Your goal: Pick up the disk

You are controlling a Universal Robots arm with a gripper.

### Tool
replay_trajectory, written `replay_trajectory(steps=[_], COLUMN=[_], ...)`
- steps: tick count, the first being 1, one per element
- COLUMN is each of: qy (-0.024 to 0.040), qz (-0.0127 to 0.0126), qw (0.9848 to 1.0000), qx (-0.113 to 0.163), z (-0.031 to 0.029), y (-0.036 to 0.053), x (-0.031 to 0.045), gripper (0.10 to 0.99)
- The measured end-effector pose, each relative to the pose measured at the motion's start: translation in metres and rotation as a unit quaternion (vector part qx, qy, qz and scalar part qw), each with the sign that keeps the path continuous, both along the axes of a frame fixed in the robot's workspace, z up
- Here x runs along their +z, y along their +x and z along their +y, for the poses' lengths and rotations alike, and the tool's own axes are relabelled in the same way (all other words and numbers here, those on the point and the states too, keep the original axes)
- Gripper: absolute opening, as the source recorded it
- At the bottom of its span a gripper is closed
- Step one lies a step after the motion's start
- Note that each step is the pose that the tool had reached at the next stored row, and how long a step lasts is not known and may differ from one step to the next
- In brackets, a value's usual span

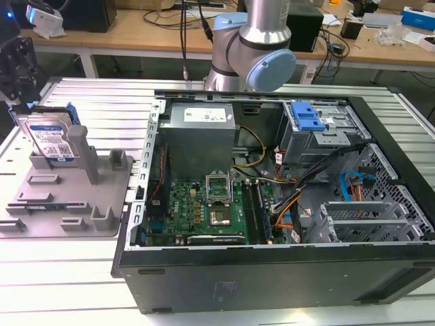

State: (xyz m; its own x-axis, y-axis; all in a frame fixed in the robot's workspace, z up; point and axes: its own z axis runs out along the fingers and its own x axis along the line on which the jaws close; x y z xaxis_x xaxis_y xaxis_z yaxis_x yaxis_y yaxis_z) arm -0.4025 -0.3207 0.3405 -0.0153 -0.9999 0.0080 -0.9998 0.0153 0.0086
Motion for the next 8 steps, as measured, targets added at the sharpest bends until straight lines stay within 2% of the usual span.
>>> replay_trajectory(steps=[3,5,8], qy=[-0.0015,-0.0029,-0.0032], qz=[0.0001,0.0001,0.0001], qw=[0.9999,0.9997,0.9996], qx=[0.015,0.023,0.027], z=[0.0093,0.0105,0.0106], y=[-0.0005,-0.0014,-0.0137], x=[0.0001,-0.0001,-0.0026], gripper=[0.482,0.482,0.482])
